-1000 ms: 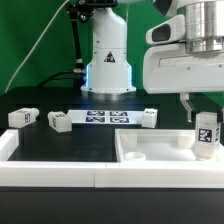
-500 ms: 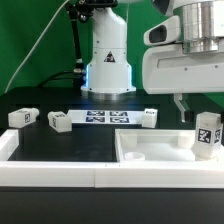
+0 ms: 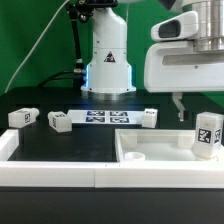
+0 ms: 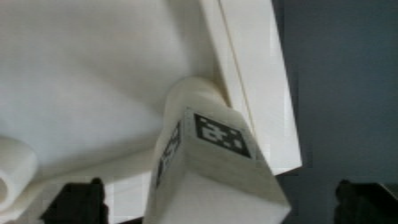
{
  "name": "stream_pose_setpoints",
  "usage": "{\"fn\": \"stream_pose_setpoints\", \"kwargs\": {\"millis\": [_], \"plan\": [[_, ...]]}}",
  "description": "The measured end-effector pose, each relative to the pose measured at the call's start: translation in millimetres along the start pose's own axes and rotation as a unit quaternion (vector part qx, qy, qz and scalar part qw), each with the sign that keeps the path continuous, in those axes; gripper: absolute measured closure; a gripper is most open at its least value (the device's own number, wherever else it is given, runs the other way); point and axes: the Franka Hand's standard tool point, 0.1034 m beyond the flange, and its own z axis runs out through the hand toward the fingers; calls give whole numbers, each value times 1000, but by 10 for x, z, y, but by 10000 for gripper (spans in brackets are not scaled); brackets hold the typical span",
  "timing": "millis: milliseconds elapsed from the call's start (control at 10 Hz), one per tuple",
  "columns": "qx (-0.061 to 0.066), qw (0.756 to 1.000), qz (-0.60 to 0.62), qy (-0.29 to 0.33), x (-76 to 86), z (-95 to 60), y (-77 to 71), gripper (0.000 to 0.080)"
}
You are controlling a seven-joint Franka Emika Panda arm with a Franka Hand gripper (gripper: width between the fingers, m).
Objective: Assemble one leg
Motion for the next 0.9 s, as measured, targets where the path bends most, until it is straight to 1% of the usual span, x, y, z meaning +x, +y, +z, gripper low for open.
{"fn": "stream_pose_setpoints", "kwargs": {"millis": [100, 200, 300, 400, 500, 900], "plan": [[-9, 999, -45, -1, -24, -6, -56, 151], [-14, 995, -98, -3, -33, -5, -61, 151], [-15, 990, -143, -6, -38, 2, -46, 151], [-16, 975, -222, -7, -29, 7, -15, 151], [-16, 969, -245, -8, -20, 7, 7, 151], [-19, 923, -385, -16, -5, 0, 54, 151]]}}
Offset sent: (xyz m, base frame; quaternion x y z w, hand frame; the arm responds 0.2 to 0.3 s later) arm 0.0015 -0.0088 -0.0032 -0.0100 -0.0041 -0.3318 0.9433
